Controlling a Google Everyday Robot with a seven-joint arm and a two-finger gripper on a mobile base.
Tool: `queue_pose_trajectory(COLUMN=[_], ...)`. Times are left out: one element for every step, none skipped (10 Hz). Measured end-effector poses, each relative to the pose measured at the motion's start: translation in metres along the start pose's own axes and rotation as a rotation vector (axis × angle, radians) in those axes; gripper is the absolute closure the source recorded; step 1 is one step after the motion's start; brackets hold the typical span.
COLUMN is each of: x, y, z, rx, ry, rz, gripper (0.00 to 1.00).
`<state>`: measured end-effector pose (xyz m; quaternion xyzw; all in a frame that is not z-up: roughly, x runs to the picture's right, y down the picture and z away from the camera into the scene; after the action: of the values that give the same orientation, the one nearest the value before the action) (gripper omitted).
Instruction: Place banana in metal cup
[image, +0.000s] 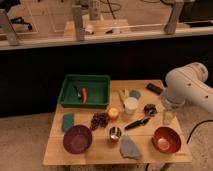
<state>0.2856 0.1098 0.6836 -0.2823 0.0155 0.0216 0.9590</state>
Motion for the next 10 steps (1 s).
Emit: queue_pose_trajectory(x=[-0.002,-0.008,-0.017,-0.024,-0.034,-0.044,-0.06,-0.07,-0.076,-0.077], y=[-0.004,-0.014,-0.028,-0.043,-0.064,-0.082,-0.103,-0.121,-0.131,-0.132], z=[-0.001,-0.003,-0.004,-0.003,-0.004,-0.003,0.0,0.003,0.005,0.005], rx=[0.005,0.018,0.031,0.041,0.061,0.077,0.096,0.105,0.105,0.101], ry=[-0.019,-0.047,-0.056,-0.055,-0.052,-0.046,-0.044,-0.044,-0.042,-0.039], rz=[-0.017,-0.04,-0.065,-0.089,-0.127,-0.161,-0.201,-0.222,-0.233,-0.234], gripper=[0.2,0.2,0.2,0.2,0.2,0.2,0.2,0.2,0.2,0.2])
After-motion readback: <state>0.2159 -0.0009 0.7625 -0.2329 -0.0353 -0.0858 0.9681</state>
